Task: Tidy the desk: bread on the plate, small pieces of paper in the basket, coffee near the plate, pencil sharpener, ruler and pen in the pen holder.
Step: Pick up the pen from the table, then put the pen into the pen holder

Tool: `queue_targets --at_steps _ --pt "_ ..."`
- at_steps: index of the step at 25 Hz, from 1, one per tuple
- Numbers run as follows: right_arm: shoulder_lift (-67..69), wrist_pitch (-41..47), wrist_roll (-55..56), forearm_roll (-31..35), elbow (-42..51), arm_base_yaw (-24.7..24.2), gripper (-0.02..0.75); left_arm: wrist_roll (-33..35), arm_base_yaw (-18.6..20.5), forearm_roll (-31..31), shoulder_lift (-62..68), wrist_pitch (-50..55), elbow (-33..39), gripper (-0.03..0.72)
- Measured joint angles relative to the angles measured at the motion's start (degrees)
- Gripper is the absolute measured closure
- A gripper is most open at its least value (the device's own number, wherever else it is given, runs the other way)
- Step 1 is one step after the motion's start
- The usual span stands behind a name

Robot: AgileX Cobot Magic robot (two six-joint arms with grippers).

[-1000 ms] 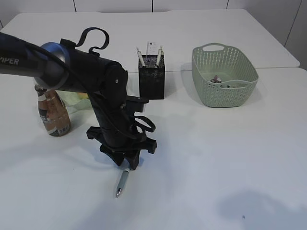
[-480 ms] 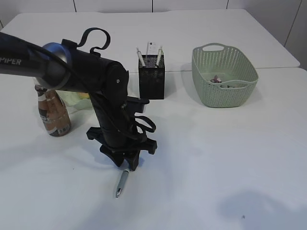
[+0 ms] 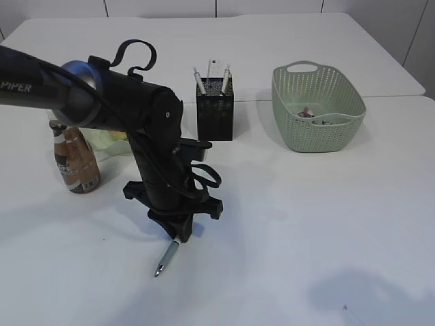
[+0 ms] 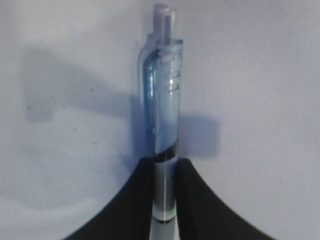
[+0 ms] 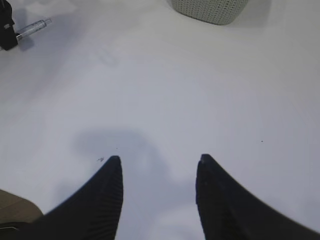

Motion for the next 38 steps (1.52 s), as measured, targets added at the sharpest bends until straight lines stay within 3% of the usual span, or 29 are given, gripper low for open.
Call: queue_targets --at_steps 10,23,32,38 --pt "0.0 0.0 0.0 -1.02 0.0 0.0 0.351 0.28 0.0 -0.19 0.61 3.07 -1.94 0.627" --pt "0.0 0.0 0.0 -1.51 0.0 0.0 0.351 0.41 0.0 0.79 1.37 14.92 -19.22 0.627" --pt "0.0 0.0 0.0 -1.76 0.0 0.0 0.351 0.45 0.0 10.67 1.4 1.9 -22.61 0.627" --pt "0.0 -0.05 0.0 -2.4 0.0 0.0 0.351 0.45 -0.11 12.81 1.75 -7.8 -22.61 0.627"
